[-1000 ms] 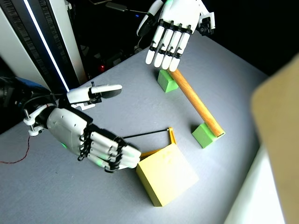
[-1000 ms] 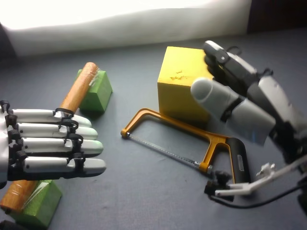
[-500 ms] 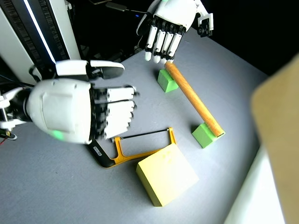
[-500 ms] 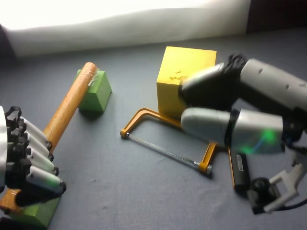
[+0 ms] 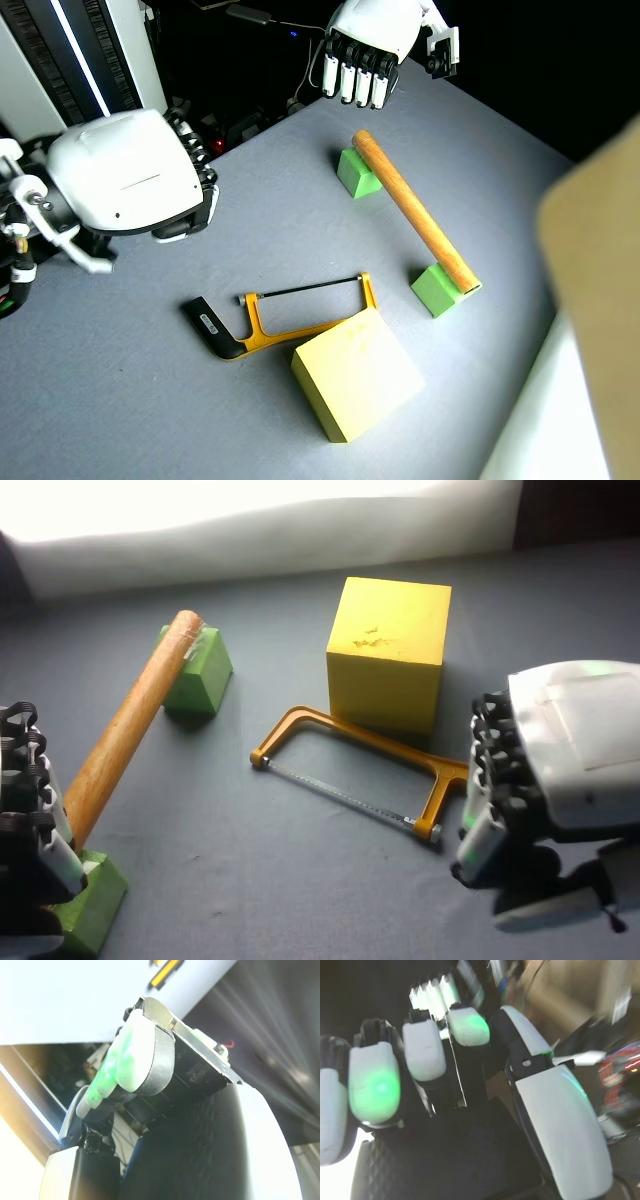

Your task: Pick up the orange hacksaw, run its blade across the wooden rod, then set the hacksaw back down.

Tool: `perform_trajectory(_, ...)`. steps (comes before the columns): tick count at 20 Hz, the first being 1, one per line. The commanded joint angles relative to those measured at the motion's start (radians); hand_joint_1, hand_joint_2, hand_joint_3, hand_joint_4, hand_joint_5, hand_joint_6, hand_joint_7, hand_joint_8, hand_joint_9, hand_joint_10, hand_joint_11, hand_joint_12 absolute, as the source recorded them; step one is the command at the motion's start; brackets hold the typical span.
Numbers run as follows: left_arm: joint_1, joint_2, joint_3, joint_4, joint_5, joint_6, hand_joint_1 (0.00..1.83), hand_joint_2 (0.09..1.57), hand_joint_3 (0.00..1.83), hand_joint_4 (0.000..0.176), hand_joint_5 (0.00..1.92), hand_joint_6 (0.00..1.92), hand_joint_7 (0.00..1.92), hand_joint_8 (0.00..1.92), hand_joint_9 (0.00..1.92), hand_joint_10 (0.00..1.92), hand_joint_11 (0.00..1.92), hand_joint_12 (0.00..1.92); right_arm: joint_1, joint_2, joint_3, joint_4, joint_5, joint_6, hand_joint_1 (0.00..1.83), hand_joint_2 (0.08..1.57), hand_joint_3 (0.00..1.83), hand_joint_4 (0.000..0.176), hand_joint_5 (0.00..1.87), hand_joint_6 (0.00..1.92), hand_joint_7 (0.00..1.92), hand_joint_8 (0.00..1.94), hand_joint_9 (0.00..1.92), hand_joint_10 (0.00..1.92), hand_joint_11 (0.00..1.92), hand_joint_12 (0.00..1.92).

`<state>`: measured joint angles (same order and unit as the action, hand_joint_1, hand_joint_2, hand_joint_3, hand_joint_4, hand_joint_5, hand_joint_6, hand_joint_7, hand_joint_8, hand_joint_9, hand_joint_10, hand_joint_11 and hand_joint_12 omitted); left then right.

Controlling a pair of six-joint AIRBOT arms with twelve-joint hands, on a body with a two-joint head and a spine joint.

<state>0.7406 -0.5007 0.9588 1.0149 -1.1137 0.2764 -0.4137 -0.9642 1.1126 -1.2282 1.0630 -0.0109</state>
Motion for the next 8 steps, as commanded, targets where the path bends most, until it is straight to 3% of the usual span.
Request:
perform_trajectory(1, -0.006, -0.003, 0.009, -0.059, -0.074, 0.002, 0.41, 1.46, 0.00, 0.000, 1.27, 1.92, 1.38, 1.92, 1.42, 1.92, 1.52, 1.92, 0.011, -0.009, 0.008, 0.056, 0.123, -0.002, 0.29, 1.50, 0.00, 0.000, 1.17, 1.92, 1.38, 1.94, 1.51, 1.92, 1.62, 1.92)
perform_trajectory(3, -0.004, -0.006, 0.021, -0.059, -0.074, 0.002, 0.45, 1.44, 0.00, 0.000, 1.26, 1.92, 1.38, 1.92, 1.42, 1.92, 1.52, 1.92, 0.030, -0.023, 0.037, 0.056, 0.139, -0.056, 0.30, 1.50, 0.00, 0.000, 1.16, 1.92, 1.38, 1.94, 1.51, 1.92, 1.62, 1.92)
perform_trajectory(8, -0.006, -0.013, 0.036, -0.112, -0.074, 0.002, 0.47, 1.43, 0.00, 0.000, 1.25, 1.92, 1.36, 1.92, 1.40, 1.92, 1.48, 1.92, 0.134, -0.063, 0.098, 0.031, 0.113, -0.052, 0.35, 1.49, 0.00, 0.000, 1.14, 1.92, 1.34, 1.94, 1.49, 1.92, 1.59, 1.92)
